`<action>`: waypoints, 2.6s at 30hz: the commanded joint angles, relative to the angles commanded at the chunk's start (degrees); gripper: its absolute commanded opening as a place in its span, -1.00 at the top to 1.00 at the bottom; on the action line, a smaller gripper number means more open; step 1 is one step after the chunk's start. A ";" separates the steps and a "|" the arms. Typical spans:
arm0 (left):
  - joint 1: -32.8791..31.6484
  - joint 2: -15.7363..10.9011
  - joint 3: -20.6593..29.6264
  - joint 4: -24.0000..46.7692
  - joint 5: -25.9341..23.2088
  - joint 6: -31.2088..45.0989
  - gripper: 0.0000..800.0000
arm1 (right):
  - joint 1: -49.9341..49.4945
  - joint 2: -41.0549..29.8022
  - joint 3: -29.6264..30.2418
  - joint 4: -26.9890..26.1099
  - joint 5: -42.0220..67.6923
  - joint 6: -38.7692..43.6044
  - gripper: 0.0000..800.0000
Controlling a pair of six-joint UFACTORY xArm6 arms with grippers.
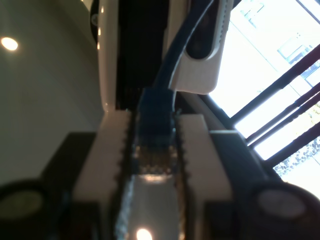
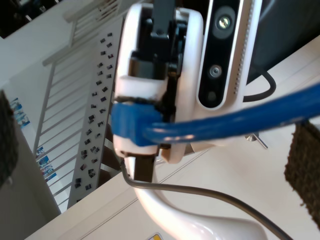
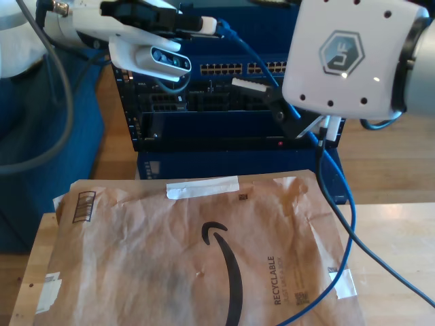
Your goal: Grab the cable and plug it in
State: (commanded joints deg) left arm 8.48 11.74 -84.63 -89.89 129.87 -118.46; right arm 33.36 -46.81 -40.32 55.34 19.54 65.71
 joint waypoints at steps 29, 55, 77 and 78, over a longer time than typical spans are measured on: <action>-0.09 0.53 -0.62 0.18 0.09 0.09 0.91 | 2.46 2.11 -0.79 0.18 -3.34 0.35 0.10; -0.26 0.44 -0.70 0.18 0.62 0.09 0.91 | 2.55 2.20 -0.79 0.18 -4.31 0.35 0.34; -0.18 0.35 -0.53 0.09 -0.26 0.62 -0.87 | 2.99 2.20 -0.44 0.26 -6.59 0.44 0.92; -0.18 0.26 -0.62 0.18 -0.44 0.70 -0.93 | 2.99 2.20 -0.44 0.26 -6.59 0.44 0.92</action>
State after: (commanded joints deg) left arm 8.31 12.00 -85.24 -89.71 129.43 -117.76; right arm 36.35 -44.62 -40.76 55.60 12.95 66.15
